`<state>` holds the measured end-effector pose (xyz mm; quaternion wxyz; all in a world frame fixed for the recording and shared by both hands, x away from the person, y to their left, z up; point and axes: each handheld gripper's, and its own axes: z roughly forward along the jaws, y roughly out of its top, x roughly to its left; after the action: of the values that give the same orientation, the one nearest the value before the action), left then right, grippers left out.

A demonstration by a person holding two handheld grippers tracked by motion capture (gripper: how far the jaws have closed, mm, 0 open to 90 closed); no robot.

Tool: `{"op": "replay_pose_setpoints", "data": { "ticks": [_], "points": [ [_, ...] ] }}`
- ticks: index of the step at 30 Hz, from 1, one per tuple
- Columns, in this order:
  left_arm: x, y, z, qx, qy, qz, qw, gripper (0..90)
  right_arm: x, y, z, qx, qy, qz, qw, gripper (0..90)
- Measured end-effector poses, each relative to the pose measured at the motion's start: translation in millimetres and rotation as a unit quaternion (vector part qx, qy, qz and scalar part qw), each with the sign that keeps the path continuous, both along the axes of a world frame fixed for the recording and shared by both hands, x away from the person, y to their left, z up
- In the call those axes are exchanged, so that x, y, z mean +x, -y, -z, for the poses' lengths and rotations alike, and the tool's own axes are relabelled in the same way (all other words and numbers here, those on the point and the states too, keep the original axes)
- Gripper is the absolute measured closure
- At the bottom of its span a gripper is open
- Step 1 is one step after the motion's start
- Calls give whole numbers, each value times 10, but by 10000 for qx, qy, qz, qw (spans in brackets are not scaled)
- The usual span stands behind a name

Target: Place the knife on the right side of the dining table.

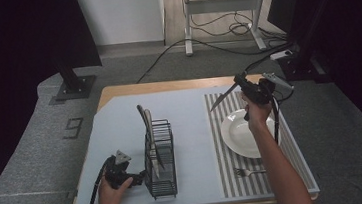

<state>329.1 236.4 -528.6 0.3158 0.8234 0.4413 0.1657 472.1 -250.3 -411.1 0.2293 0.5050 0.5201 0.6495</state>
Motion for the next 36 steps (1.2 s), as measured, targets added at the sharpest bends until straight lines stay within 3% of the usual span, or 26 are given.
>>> {"op": "replay_pose_setpoints", "data": {
  "ticks": [10, 18, 23, 36],
  "points": [
    [0, 0, 0, 1, 0, 1, 10000, 9, 110, 50, 87, -38, -100, 150, 9998, 838],
    [0, -1, 0, 0, -1, 2, 10000, 9, 219, 57, 164, 126, -219, 163, 9995, 837],
    [0, 0, 0, -1, 0, 0, 10000, 9, 272, 37, 190, 25, -237, 229, 9995, 837],
    [1, -1, 0, 4, 2, 3, 10000, 9, 409, 110, 321, 184, -322, 461, 9982, 837]
  ]
}}
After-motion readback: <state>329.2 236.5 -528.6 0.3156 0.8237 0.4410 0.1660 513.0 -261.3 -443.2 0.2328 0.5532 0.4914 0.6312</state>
